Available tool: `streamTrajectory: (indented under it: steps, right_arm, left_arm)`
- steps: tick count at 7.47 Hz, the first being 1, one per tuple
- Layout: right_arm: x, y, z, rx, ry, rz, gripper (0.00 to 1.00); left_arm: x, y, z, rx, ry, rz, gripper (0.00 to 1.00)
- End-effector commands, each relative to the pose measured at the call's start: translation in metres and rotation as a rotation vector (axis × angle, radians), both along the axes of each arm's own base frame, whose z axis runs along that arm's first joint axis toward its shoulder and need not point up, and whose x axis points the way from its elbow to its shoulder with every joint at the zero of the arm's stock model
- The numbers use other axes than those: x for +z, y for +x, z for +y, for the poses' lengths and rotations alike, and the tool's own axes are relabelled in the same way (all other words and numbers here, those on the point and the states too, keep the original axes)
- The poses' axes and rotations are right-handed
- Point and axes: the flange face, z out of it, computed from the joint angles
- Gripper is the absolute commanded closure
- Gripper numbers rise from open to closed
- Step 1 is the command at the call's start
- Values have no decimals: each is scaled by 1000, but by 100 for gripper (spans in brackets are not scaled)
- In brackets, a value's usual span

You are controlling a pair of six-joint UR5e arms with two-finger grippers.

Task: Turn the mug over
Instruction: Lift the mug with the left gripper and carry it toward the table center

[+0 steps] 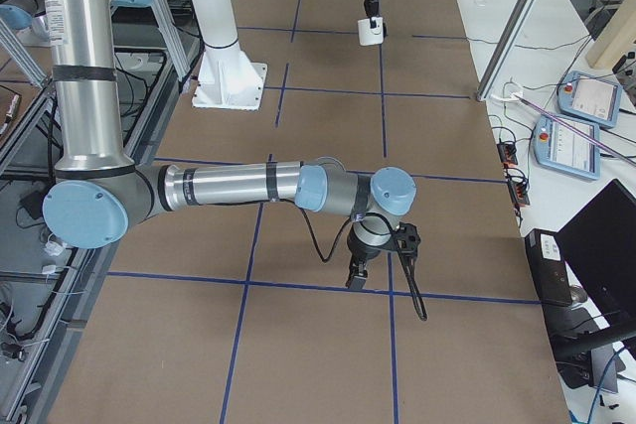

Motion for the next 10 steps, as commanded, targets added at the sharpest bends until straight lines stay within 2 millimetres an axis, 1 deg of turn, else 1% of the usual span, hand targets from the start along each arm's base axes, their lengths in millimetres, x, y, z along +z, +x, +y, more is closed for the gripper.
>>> streamTrajectory:
  steps: [1,2,3,4,5,8,9,10]
  right_arm:
    - [0,0,0,0,0,0,0]
    - [0,0,0,0,0,0,0]
    - [0,0,0,0,0,0,0]
    - [0,0,0,0,0,0,0]
    - [0,0,0,0,0,0,0]
    - [0,0,0,0,0,0,0]
    - [0,0,0,0,1,0,0]
    - [0,0,0,0,0,0,0]
  left_arm:
    - [-43,72,23,12,80,-233,100]
    - [-44,99,23,35,91,-299,100]
    - [-44,132,23,70,114,-364,100]
    - [-53,157,26,95,167,-461,100]
    - [-63,173,28,141,216,-530,100]
    - [-48,185,24,236,325,-598,100]
    - [-51,185,25,239,329,-595,100]
    - [-48,186,24,243,326,-599,100]
